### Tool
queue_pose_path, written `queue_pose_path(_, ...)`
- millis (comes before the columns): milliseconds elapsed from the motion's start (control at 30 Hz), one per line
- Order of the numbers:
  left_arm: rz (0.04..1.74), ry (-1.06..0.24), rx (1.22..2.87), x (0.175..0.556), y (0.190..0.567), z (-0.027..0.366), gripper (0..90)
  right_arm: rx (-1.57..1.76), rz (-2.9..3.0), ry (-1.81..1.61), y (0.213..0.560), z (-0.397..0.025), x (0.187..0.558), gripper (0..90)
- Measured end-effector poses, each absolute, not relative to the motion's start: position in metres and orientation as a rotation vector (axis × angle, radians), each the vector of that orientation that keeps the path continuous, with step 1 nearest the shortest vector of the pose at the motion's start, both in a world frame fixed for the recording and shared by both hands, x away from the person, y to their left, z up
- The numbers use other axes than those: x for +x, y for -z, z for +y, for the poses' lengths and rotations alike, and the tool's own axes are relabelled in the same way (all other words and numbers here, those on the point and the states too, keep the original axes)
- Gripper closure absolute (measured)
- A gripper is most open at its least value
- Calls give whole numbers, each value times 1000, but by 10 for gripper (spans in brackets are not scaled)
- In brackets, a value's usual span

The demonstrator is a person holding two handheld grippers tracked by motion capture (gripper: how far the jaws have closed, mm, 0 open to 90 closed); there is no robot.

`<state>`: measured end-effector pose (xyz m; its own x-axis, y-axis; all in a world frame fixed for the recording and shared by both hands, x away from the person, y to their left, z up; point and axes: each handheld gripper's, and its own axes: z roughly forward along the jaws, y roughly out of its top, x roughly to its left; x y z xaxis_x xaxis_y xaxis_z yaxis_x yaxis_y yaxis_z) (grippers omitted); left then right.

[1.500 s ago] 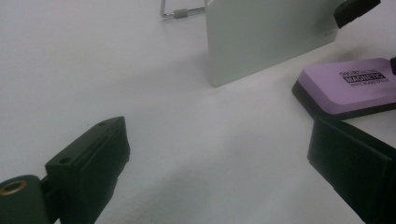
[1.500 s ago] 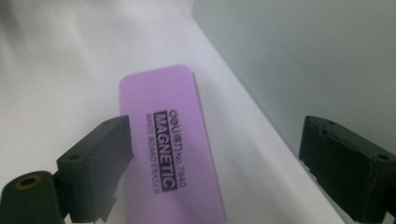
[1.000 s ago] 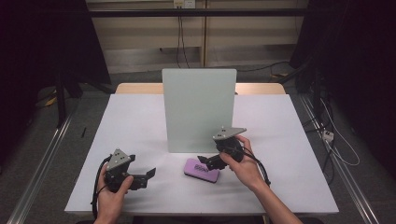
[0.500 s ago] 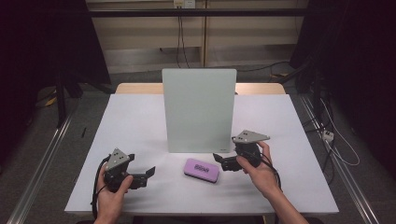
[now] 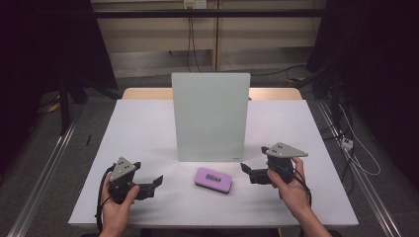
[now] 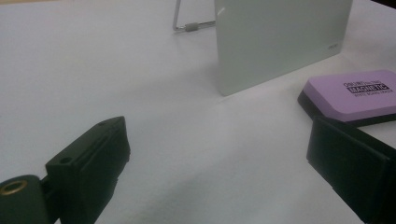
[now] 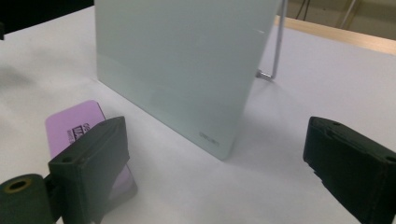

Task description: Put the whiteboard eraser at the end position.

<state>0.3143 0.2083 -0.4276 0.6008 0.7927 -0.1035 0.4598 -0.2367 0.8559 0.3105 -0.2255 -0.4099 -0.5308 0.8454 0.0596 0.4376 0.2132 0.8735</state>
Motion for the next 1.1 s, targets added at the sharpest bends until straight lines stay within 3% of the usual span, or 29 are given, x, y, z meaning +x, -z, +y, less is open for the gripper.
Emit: queue_pose_path(1100,1028,-463,1853,312,424,216,57,1393,1860,-1215,444,-282,279,57)
